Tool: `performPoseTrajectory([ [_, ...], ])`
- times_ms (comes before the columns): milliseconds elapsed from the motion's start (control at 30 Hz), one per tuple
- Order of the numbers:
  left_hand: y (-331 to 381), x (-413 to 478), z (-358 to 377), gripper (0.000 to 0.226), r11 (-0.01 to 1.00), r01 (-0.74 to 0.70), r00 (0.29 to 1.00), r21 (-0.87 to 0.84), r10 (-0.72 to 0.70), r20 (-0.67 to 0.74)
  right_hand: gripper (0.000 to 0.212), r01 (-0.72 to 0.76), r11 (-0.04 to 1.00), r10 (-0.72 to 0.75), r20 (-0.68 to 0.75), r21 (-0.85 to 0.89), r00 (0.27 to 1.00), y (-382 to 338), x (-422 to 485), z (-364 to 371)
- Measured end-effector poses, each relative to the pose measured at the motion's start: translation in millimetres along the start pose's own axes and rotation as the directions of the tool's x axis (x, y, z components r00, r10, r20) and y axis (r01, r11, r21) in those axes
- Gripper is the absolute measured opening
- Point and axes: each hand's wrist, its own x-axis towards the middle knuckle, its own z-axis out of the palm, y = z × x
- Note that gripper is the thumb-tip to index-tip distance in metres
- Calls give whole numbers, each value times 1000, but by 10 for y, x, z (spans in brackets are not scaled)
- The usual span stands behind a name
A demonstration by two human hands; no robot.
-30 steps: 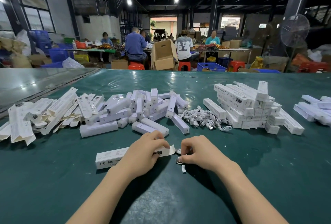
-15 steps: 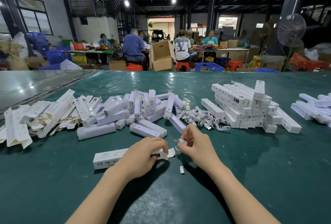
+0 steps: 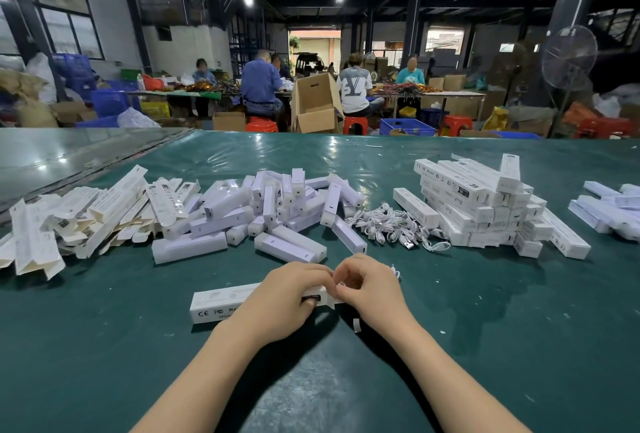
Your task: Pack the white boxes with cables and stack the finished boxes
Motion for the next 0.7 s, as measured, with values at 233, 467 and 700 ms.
performPoseTrajectory([
  [233,45,-5,-13,53,987,136,990,-82,-137,-7,30,-57,995,45,149,77,988,-2,-7,-92],
  [467,67,2,-23,54,987,139,990,-83,-141,-23,35,-109,988,91,157,113,983,9,18,-90],
  [700,100,6,-47,52,983,163,986,-85,-166,-29,25,-139,983,120,152,117,981,2,17,-59],
])
